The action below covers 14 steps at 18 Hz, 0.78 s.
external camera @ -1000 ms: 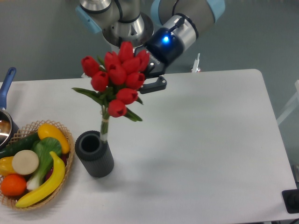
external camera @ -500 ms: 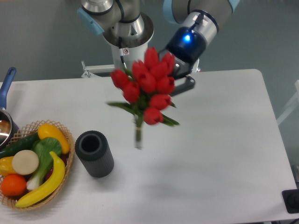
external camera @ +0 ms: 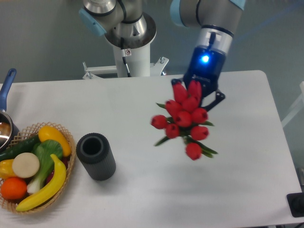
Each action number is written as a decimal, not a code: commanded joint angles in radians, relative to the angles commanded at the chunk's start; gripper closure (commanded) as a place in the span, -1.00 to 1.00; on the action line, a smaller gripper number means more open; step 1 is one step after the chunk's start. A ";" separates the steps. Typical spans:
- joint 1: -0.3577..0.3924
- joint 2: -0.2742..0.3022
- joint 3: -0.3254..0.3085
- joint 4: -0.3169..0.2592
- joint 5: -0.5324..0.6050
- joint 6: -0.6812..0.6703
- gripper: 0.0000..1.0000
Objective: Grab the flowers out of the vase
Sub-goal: 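Carry the tulip bunch away from the vase over the open table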
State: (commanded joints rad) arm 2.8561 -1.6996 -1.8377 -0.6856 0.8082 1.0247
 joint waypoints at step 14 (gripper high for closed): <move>-0.099 -0.147 0.087 -0.078 0.632 0.069 0.84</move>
State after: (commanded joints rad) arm 2.7567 -1.8468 -1.7503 -0.7638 1.4400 1.0937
